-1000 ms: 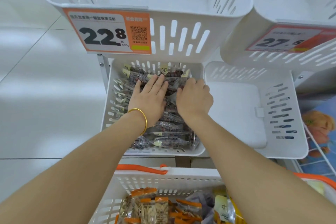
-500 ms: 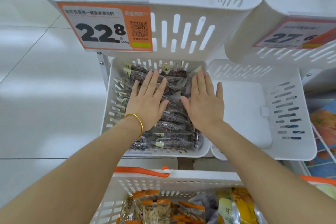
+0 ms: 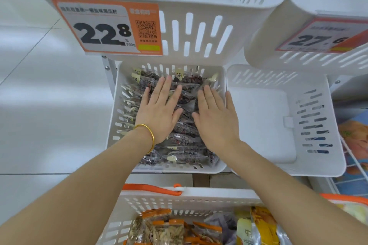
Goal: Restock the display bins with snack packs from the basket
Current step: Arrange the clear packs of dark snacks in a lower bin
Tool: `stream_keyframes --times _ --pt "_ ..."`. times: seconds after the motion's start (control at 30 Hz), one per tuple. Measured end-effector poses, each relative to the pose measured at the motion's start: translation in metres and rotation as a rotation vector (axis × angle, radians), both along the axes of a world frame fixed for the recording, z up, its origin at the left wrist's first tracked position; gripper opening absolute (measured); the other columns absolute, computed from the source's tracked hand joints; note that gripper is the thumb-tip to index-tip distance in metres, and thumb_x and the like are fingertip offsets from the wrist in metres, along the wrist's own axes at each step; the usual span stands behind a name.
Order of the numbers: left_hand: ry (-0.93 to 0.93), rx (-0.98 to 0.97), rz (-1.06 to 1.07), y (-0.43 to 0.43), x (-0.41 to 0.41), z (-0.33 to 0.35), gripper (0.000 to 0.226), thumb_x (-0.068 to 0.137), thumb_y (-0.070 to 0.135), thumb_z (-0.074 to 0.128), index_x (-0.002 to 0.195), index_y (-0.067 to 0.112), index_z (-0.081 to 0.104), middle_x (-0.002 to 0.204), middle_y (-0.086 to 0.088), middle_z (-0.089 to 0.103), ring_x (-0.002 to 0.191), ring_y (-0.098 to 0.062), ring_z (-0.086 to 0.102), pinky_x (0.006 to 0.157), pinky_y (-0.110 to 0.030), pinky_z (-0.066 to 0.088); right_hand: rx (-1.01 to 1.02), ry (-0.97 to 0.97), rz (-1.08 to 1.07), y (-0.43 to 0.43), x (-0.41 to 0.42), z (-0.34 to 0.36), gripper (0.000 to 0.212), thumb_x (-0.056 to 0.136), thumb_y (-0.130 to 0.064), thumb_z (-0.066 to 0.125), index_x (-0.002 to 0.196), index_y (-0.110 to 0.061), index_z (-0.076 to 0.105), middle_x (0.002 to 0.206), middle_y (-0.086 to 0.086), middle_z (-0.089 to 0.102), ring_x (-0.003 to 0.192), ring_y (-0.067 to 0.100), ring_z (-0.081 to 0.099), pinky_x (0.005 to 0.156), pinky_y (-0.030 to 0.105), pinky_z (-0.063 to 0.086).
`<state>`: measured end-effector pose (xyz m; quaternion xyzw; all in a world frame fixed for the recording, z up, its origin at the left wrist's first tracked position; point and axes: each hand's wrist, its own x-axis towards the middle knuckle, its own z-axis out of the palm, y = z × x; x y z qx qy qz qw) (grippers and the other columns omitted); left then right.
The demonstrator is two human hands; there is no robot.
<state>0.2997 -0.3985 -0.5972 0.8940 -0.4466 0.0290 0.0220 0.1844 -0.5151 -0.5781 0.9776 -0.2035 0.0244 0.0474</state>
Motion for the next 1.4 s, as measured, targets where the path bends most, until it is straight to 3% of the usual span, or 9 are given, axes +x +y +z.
stream_keyframes --times 0.13,0.33,0.43,0.57,0.83,1.03,1.17,1.3,1.4 --pt "0.002 0.007 -0.006 0.001 0.001 0.0 0.059 0.099 0.045 0.016 0.15 0.025 -0.008 0.156 -0.005 -0.023 0.143 -0.02 -0.022 0.119 -0.044 -0.001 -0.053 0.101 0.074 0.008 0.0 -0.007 0.061 0.102 -0.039 0.013 0.15 -0.005 -0.004 0.159 0.015 -0.004 0.147 0.029 -0.002 0.116 0.05 -0.009" --pt "-0.008 -0.02 -0.011 0.003 -0.001 0.002 0.059 0.099 0.045 0.015 0.15 0.026 -0.008 0.157 -0.005 -0.02 0.144 -0.019 -0.019 0.119 -0.043 -0.002 -0.046 0.093 0.036 -0.001 0.005 0.005 0.062 0.098 -0.047 0.009 0.149 -0.014 0.026 0.157 0.008 0.021 0.144 0.027 0.018 0.116 0.055 0.0" --pt "-0.052 -0.066 -0.013 0.007 -0.005 -0.004 0.06 0.095 0.049 0.005 0.15 0.026 -0.004 0.157 -0.005 -0.016 0.144 -0.019 -0.017 0.118 -0.045 -0.002 -0.044 0.041 0.051 0.006 -0.007 0.003 0.068 0.094 -0.047 0.006 0.143 -0.015 0.041 0.152 0.008 0.034 0.14 0.028 0.032 0.115 0.056 0.015" --pt "-0.037 0.065 0.002 0.007 -0.007 -0.005 0.06 0.096 0.049 0.007 0.149 0.028 -0.011 0.155 -0.005 -0.026 0.141 -0.02 -0.027 0.118 -0.046 -0.006 0.069 0.089 0.047 -0.006 -0.017 -0.004 0.084 0.081 -0.059 -0.015 0.152 -0.021 0.011 0.16 0.001 0.01 0.148 0.02 0.004 0.115 0.05 -0.006" --pt "-0.02 0.173 0.03 0.006 -0.015 0.003 0.06 0.094 0.053 0.004 0.148 0.031 -0.013 0.153 -0.005 -0.029 0.14 -0.021 -0.03 0.117 -0.049 -0.003 0.042 0.187 0.118 -0.008 -0.018 -0.007 0.09 0.074 -0.061 -0.022 0.151 -0.028 0.01 0.161 -0.001 0.003 0.147 0.027 -0.003 0.113 0.057 -0.005" --pt "0.05 0.158 0.074 0.012 -0.029 0.025 0.058 0.097 0.049 0.01 0.15 0.029 -0.003 0.157 -0.003 -0.018 0.143 -0.018 -0.022 0.118 -0.044 0.0 0.191 0.046 0.105 -0.014 -0.045 0.027 0.072 0.088 -0.055 0.002 0.139 -0.026 0.044 0.151 0.004 0.036 0.141 0.03 0.027 0.112 0.058 0.017" --pt "0.165 0.04 0.121 0.023 -0.079 0.042 0.056 0.099 0.047 0.016 0.151 0.029 0.004 0.158 -0.001 -0.012 0.144 -0.017 -0.018 0.117 -0.04 -0.001 0.278 0.008 0.055 -0.022 -0.112 0.05 0.06 0.094 -0.054 0.01 0.145 -0.03 0.031 0.154 -0.002 0.027 0.142 0.023 0.021 0.116 0.046 0.018" --pt "0.288 -0.003 0.098 0.04 -0.149 0.06 0.054 0.1 0.043 0.022 0.15 0.024 0.016 0.159 -0.001 -0.009 0.144 -0.017 -0.016 0.119 -0.041 0.003 0.472 -0.062 -0.016 -0.021 -0.179 0.075 0.057 0.095 -0.051 0.029 0.145 -0.024 0.035 0.148 0.002 0.039 0.135 0.025 0.036 0.11 0.04 0.029" --pt "0.327 0.027 0.034 0.05 -0.196 0.071 0.052 0.101 0.041 0.027 0.149 0.023 0.022 0.159 -0.001 -0.007 0.145 -0.017 -0.013 0.119 -0.042 0.008 0.644 -0.045 -0.025 -0.012 -0.227 0.088 0.048 0.098 -0.037 0.044 0.143 -0.02 0.039 0.144 0.005 0.044 0.132 0.024 0.039 0.108 0.036 0.031"
